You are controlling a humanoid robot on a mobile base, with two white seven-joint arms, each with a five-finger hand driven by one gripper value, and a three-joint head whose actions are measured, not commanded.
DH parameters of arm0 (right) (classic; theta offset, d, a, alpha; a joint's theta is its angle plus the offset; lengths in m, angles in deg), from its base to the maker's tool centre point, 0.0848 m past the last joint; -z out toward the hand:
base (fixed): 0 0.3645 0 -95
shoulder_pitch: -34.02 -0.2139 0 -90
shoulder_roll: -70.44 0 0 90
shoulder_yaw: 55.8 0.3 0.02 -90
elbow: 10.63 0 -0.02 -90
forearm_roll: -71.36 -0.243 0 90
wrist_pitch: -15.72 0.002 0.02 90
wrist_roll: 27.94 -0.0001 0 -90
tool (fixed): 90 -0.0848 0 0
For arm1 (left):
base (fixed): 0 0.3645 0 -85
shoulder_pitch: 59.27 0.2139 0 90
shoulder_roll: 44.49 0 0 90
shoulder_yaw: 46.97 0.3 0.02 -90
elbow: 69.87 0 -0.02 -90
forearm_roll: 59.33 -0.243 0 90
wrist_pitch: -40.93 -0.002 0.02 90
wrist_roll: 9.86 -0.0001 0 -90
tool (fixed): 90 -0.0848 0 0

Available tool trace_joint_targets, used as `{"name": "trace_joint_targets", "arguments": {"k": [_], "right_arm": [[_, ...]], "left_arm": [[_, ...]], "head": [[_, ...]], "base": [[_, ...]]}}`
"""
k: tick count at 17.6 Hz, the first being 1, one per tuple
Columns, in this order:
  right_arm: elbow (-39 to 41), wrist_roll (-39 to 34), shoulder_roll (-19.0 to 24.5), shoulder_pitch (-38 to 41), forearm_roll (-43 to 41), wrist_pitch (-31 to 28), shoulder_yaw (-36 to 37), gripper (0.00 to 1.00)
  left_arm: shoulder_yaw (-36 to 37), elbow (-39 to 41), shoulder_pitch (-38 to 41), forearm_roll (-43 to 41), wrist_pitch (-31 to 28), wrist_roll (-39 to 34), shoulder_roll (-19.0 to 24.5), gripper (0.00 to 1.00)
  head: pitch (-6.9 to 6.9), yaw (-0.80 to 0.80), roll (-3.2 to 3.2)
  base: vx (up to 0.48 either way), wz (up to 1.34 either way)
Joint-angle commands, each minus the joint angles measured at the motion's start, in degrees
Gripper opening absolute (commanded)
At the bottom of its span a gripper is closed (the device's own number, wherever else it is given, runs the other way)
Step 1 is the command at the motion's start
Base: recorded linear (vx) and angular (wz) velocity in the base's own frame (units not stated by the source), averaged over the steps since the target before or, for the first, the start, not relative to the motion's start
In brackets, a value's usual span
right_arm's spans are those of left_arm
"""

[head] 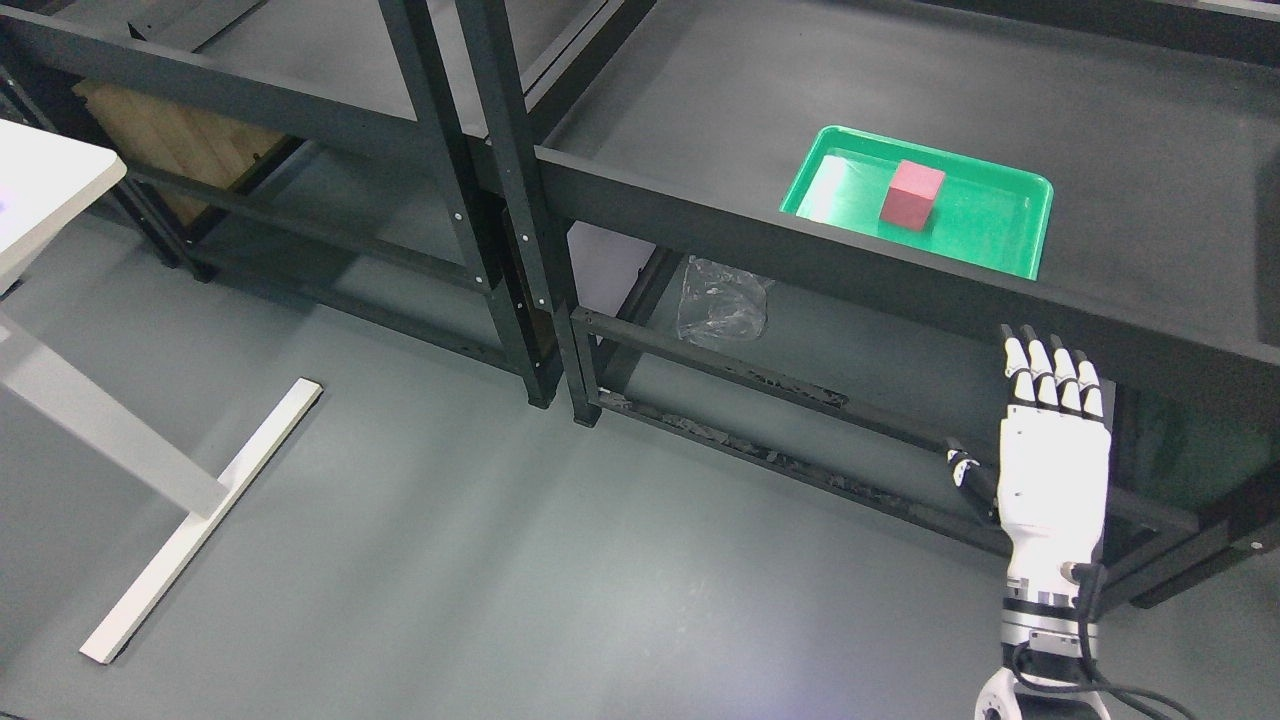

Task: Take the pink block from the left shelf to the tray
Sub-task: 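Approach the shelf and bring the right hand up beside the green tray, then reach the right hand into the green tray onto the pink cube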

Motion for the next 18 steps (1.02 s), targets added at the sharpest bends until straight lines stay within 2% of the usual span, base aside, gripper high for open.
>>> {"name": "trace_joint_targets", "arguments": {"k": [1, 4, 8, 14, 18], "right_arm": [[0.0, 0.2, -0.8, 0.2, 0.1, 0.0, -0.3, 1.0], [0.0, 0.4, -0.8, 0.2, -4.2, 0.8, -0.3, 1.0], [0.0, 0.2, -0.8, 0.3, -11.3, 5.2, -0.1, 1.0], [-0.1, -0.7, -0.8, 0.5, -11.8, 5.0, -0.2, 1.0], [-0.3, -6.6, -0.8, 0.6, -11.8, 4.7, -0.2, 1.0]], "left_arm": [[0.0, 1.0, 0.0, 0.4, 0.0, 0.0, 1.0, 1.0], [0.0, 1.0, 0.0, 0.4, 0.0, 0.0, 1.0, 1.0], [0.0, 1.0, 0.0, 0.4, 0.0, 0.0, 1.0, 1.0], [0.0, 1.0, 0.0, 0.4, 0.0, 0.0, 1.0, 1.0], [0.0, 1.0, 0.0, 0.4, 0.0, 0.0, 1.0, 1.0]], "head": [[0.0, 0.0, 0.0], [0.0, 0.0, 0.0], [0.0, 0.0, 0.0], [0.0, 0.0, 0.0], [0.0, 0.0, 0.0]], "base": [[0.259, 0.0], [0.268, 0.02], [0.246, 0.04], [0.228, 0.02], [0.239, -0.05]]}}
